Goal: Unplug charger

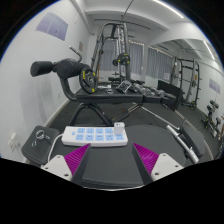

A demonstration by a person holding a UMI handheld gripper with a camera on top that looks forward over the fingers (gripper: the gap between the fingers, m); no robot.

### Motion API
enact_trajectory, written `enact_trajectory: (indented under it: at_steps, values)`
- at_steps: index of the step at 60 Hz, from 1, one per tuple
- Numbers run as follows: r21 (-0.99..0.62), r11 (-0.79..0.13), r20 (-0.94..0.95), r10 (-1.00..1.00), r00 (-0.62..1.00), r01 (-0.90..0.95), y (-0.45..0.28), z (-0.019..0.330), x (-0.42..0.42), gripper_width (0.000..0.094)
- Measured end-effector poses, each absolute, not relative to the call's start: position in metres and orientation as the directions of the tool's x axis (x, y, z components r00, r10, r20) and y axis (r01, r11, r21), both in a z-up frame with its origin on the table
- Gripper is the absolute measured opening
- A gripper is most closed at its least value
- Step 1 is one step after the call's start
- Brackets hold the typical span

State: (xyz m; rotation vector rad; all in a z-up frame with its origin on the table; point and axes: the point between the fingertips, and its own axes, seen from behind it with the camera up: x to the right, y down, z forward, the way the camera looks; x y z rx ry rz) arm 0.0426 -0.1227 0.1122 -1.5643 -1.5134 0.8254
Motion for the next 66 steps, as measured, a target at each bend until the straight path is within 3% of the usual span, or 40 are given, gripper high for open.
enact_trajectory:
  at_steps: [24,51,53,56,61,66]
  values:
    - [-0.904,0.024,0.051,0.997,0.053,0.427,-0.082,0.051,-0.073,0.0858]
    - [-0.914,0.020,0.036,0.999,0.033,0.406,-0.073,0.022,-0.174,0.0834]
    - [-0.913,0.013,0.027,0.999,0.027,0.408,-0.075,0.020,-0.176,0.0793]
    - [-0.913,0.014,0.032,0.999,0.038,0.408,-0.072,0.019,-0.176,0.0301]
    - [-0.918,0.008,0.033,0.998,0.056,0.396,-0.070,0.019,-0.176,0.0206]
    - [-0.915,-0.001,0.016,0.999,0.041,0.404,-0.073,0.031,-0.178,0.0182]
